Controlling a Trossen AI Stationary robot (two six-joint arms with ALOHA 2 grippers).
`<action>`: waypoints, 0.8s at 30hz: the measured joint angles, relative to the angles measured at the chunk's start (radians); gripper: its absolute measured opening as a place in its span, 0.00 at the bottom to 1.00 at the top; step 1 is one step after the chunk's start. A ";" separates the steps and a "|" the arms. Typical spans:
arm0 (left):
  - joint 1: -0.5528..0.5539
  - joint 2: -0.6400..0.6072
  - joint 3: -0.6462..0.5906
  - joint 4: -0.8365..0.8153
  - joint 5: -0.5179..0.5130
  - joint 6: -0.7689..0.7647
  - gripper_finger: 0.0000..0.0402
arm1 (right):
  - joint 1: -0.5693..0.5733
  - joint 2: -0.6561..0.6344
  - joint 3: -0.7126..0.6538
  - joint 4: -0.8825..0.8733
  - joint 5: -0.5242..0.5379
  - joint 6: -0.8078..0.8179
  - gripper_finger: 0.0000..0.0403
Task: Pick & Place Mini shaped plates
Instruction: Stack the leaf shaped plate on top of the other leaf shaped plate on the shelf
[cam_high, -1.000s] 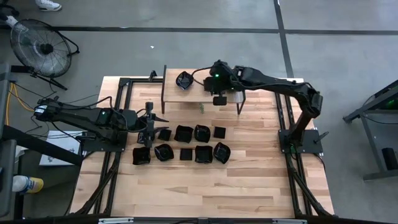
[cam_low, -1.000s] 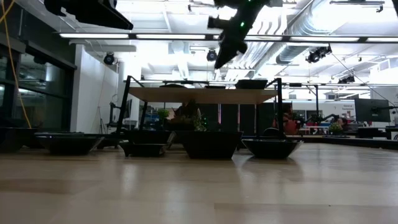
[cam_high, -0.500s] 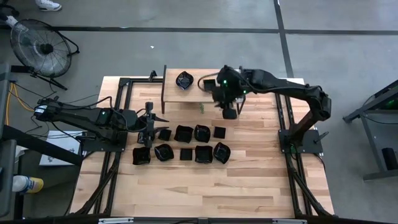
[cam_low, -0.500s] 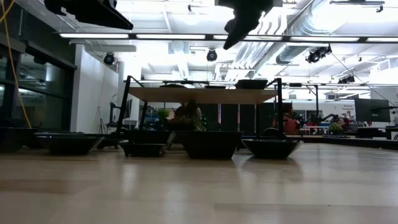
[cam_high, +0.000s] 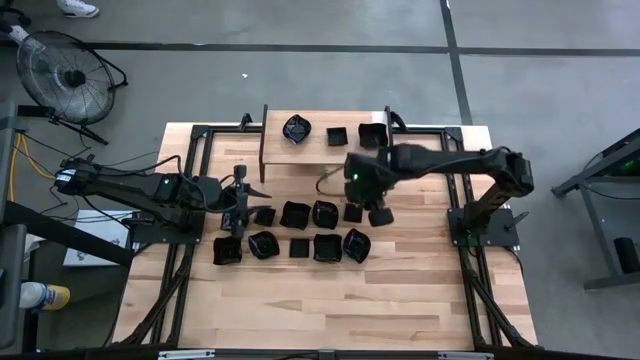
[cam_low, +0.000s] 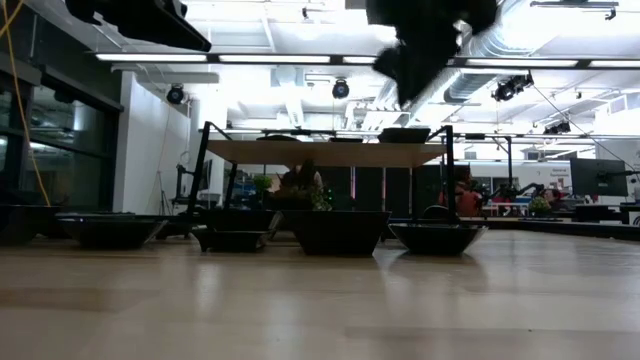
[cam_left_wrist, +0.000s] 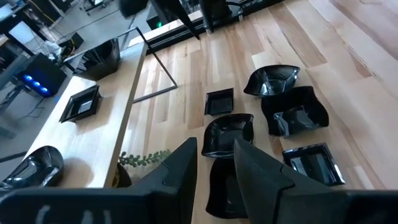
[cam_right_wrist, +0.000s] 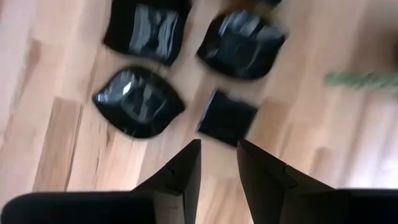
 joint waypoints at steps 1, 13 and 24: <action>0.000 0.000 0.000 -0.002 0.000 0.000 0.26 | 0.008 0.000 -0.031 0.014 0.004 0.015 0.24; 0.000 0.000 0.000 -0.011 -0.001 -0.001 0.26 | 0.122 0.000 -0.295 0.157 0.059 0.054 0.24; 0.000 0.000 0.000 -0.022 -0.002 -0.029 0.26 | 0.178 0.000 -0.321 0.164 0.046 0.670 0.24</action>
